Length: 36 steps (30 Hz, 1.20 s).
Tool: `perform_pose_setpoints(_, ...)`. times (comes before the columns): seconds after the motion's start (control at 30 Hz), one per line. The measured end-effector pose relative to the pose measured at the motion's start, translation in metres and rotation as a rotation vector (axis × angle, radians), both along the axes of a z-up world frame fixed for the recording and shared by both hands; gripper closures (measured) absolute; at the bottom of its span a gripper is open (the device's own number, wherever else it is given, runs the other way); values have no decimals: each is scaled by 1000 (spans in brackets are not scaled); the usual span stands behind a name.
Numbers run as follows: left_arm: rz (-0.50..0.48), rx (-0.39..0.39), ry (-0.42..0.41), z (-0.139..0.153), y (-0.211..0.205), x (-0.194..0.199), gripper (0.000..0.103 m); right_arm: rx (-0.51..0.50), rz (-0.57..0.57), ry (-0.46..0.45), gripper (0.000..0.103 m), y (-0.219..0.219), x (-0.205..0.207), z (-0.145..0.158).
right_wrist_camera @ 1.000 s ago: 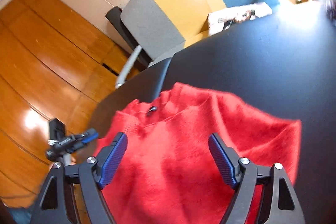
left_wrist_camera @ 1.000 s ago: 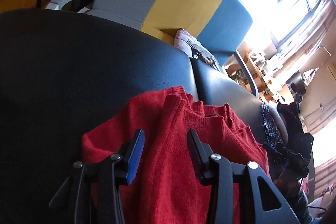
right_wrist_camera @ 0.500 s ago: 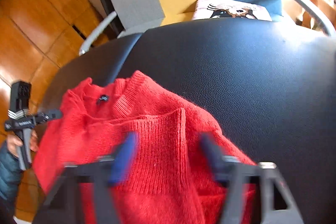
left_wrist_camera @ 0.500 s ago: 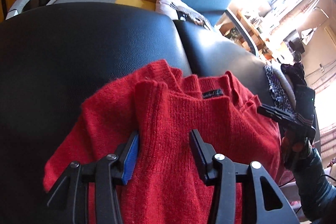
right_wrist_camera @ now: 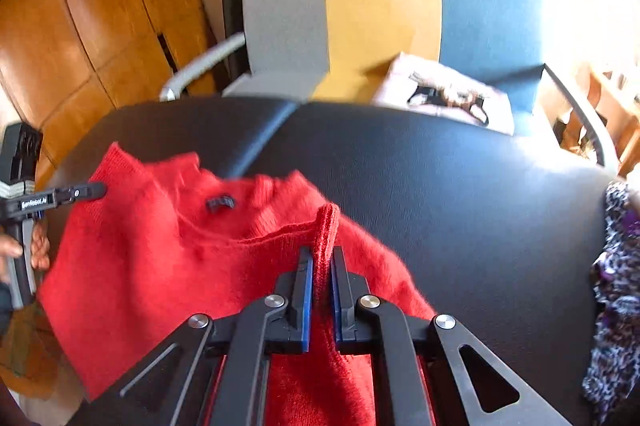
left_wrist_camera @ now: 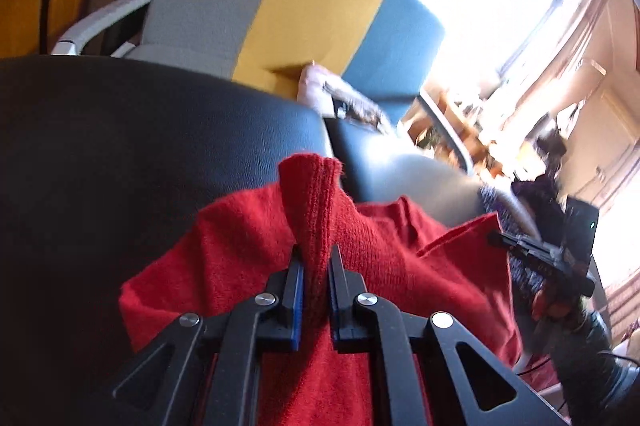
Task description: Fold clothes
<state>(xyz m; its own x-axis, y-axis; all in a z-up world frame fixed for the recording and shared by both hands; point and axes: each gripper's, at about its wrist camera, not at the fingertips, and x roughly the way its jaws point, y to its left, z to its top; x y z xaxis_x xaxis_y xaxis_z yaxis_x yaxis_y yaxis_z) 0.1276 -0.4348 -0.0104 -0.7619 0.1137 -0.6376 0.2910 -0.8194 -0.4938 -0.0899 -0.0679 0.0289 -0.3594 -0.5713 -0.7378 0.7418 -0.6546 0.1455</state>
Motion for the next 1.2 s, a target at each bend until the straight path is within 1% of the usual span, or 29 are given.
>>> perform_pose_setpoints(0.07,28,1,31,7,-5,9,95,-22,-20,18,95,5,1,11)
perform_pose_setpoints(0.13,48,-7,47,12,-8,16,95,-38,-48,19,95,8,-4,14)
perform_pose_setpoints(0.17,59,-6,51,13,-10,17,96,-45,-63,17,95,9,-7,15)
perform_pose_setpoints(0.23,81,-5,34,11,-16,16,96,-52,-89,5,95,10,-13,12)
perform_pose_setpoints(0.33,99,-6,-29,-4,-22,6,96,-55,-122,-22,95,8,-24,3)
perform_pose_setpoints(0.43,115,-25,-110,-24,-26,-8,96,-47,-162,-85,95,3,-38,-21)
perform_pose_setpoints(0.5,125,-18,-164,-40,-28,-15,96,-47,-189,-129,95,2,-44,-37)
perform_pose_setpoints(0.57,128,-27,-211,-51,-28,-18,96,-36,-210,-144,95,2,-47,-49)
perform_pose_setpoints(0.6,128,-34,-232,-54,-26,-19,96,-30,-219,-153,95,2,-48,-55)
perform_pose_setpoints(0.67,132,-38,-242,-54,-24,-19,96,-17,-227,-170,95,2,-49,-65)
perform_pose_setpoints(0.73,139,-41,-259,-50,-24,-19,93,-23,-229,-163,94,3,-47,-66)
perform_pose_setpoints(0.77,144,-62,-264,-45,-22,-18,92,-21,-230,-162,92,3,-47,-65)
perform_pose_setpoints(0.8,148,-88,-268,-39,-19,-17,90,-20,-232,-161,87,3,-47,-63)
perform_pose_setpoints(0.83,148,-135,-260,-29,-12,-15,90,-21,-233,-160,78,3,-47,-62)
perform_pose_setpoints(0.87,146,-188,-249,-17,-5,-13,90,-24,-238,-153,73,6,-45,-58)
perform_pose_setpoints(0.9,134,-232,-229,-6,3,-11,90,-29,-247,-137,64,9,-42,-52)
perform_pose_setpoints(0.93,118,-274,-206,6,12,-9,90,-38,-250,-121,60,12,-39,-46)
perform_pose_setpoints(1.0,74,-323,-159,25,28,-9,90,-58,-245,-74,51,19,-29,-32)
perform_pose_setpoints(1.07,-8,-318,-110,36,43,-16,88,-77,-218,-27,49,22,-16,-17)
perform_pose_setpoints(1.1,-54,-315,-106,37,51,-24,82,-89,-198,-15,48,23,-9,-11)
perform_pose_setpoints(1.13,-98,-310,-118,33,58,-34,80,-101,-173,-19,48,22,-3,-8)
perform_pose_setpoints(1.2,-181,-290,-158,20,72,-54,80,-119,-124,-48,48,17,9,-8)
